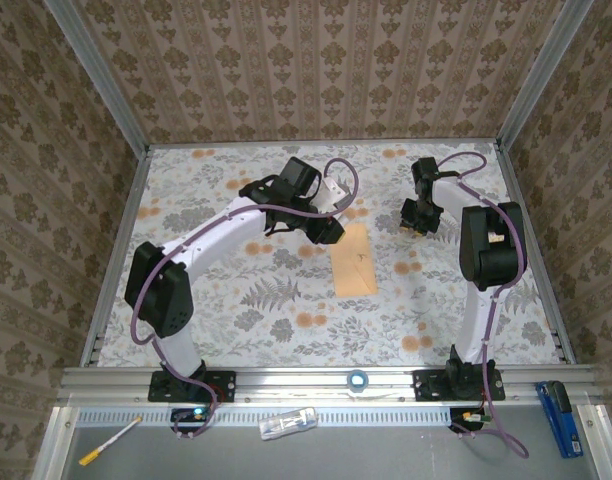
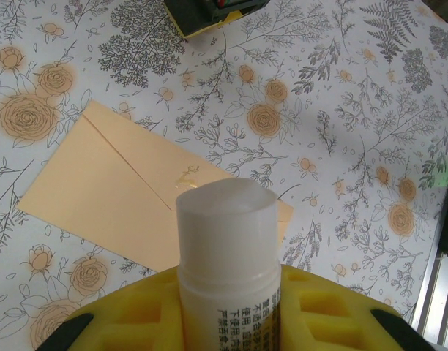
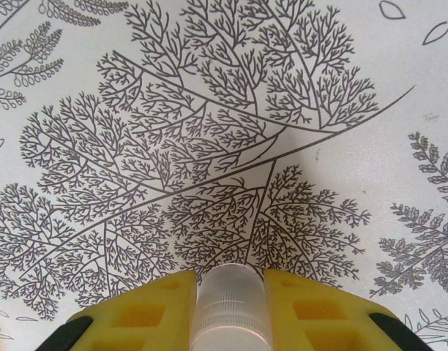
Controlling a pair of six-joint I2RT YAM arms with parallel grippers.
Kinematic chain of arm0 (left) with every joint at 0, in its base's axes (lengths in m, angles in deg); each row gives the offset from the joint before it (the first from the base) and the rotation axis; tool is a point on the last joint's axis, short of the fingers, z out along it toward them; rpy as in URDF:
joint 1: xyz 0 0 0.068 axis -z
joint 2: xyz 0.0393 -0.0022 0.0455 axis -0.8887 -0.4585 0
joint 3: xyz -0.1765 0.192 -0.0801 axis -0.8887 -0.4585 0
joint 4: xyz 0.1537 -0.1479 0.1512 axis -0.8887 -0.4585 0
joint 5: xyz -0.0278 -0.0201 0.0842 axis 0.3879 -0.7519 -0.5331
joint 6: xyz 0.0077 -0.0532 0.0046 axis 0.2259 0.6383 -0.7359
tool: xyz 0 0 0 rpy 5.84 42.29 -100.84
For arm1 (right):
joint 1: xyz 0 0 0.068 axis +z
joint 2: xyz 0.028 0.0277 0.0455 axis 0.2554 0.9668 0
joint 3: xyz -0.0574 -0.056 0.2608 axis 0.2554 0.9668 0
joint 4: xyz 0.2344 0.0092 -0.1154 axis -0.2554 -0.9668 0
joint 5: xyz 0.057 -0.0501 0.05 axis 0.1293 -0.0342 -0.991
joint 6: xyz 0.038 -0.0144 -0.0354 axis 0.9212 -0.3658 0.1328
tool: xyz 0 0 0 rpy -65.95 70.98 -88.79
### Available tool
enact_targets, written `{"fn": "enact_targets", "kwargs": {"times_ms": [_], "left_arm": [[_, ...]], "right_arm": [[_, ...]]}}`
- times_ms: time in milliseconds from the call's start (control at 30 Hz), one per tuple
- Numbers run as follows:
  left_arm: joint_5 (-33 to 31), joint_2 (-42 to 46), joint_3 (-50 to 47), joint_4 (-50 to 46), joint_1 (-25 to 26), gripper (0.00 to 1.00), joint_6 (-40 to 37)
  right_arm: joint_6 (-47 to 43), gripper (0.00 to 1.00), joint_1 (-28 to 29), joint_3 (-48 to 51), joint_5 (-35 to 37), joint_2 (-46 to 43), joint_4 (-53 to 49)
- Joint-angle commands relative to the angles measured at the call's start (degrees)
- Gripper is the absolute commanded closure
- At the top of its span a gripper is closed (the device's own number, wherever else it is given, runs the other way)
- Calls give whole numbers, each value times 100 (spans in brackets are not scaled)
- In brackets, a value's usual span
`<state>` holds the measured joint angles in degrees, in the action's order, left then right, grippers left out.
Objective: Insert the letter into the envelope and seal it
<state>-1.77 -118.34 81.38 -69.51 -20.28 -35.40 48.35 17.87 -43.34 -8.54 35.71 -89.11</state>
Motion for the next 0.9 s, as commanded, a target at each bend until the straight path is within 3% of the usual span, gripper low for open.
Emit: {"fn": "enact_targets", "kwargs": {"times_ms": [0,867], "left_arm": [[40,14,149,-155,62,100,-128],[103,116,62,-37,98,100,-19]], "right_arm": [[-16,74,49,72,105,-114,46],[23,76,106,153,-38,-572,7]]}}
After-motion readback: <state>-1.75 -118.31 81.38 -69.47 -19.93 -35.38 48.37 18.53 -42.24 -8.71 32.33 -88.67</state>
